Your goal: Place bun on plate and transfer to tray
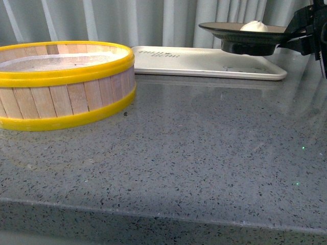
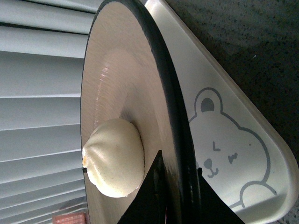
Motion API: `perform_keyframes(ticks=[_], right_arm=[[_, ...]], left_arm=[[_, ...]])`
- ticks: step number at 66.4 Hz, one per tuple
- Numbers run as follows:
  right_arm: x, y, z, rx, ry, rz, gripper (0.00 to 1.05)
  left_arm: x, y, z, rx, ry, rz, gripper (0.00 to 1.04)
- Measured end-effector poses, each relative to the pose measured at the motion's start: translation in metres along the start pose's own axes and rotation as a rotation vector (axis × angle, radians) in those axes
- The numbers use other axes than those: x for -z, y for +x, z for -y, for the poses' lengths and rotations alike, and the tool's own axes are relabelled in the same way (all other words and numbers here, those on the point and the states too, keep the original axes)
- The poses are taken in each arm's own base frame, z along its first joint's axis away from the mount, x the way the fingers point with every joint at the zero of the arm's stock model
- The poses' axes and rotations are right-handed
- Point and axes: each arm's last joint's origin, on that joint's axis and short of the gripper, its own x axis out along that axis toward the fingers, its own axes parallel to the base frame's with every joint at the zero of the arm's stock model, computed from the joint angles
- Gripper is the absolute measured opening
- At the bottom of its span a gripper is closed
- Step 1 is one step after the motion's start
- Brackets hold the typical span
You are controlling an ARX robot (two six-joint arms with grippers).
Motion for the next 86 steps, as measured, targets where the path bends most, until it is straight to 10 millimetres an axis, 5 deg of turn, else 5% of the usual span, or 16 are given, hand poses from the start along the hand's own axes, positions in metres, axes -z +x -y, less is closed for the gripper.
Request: perform_keyframes(ticks=[19,79,86], right_arm=[[0.003,0.026,0.006,0.032,-0.024,-0.024,0.03],[0.004,0.035,0.008,0.066,-0.016,-0.04,0.03],[0.004,0.035,0.007,0.058,-0.013,-0.048,0.22]], left_arm=[[0.0,0.0,0.0,0.0,0.0,0.0,0.98],[0.0,0.0,0.0,0.0,0.0,0.0,0.98],[0.0,0.0,0.0,0.0,0.0,0.0,0.98]])
